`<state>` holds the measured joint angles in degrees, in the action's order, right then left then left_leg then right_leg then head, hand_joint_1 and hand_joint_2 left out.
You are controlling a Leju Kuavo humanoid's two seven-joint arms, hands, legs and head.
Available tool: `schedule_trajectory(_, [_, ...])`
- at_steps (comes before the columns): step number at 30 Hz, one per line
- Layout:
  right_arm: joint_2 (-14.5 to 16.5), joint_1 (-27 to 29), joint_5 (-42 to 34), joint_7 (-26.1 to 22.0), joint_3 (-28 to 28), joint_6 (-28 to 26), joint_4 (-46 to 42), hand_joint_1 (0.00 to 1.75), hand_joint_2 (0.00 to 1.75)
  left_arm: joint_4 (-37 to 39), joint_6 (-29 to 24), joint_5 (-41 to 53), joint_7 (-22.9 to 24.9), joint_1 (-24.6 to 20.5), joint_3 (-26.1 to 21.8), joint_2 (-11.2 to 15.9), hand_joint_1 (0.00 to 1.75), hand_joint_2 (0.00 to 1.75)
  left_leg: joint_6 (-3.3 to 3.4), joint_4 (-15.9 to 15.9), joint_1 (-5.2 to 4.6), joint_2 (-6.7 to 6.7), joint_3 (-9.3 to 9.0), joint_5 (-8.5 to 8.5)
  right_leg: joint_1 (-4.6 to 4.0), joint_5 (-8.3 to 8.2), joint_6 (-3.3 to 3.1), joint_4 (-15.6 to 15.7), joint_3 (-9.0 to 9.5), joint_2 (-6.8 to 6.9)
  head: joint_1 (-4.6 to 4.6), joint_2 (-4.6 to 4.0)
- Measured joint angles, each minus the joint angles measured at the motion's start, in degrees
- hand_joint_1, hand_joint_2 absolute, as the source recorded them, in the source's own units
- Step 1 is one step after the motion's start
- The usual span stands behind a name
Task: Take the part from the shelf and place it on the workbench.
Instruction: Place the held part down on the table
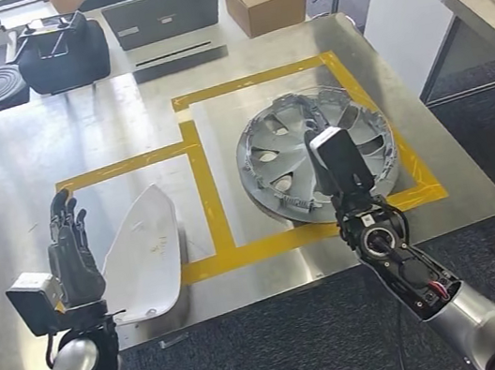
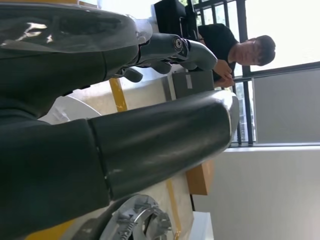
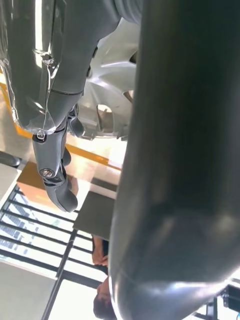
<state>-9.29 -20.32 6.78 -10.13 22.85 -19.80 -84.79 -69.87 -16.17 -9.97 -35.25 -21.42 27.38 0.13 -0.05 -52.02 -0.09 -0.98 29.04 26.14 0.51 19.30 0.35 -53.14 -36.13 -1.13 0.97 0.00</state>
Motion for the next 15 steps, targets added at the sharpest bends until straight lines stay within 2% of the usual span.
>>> schedule_trajectory(15, [-1.16, 3.87, 1.77, 2.24, -2.14, -0.20, -10.99, 0.00, 0.00, -0.80, -0.13, 0.38, 0.19, 0.10, -1.38, 0.22, 0.00, 0.00, 0.00, 0.01, 0.00, 0.03, -0.06, 0.00, 0.00, -0.01, 0.02, 0.00, 0.07, 0.00, 0.02, 0.00])
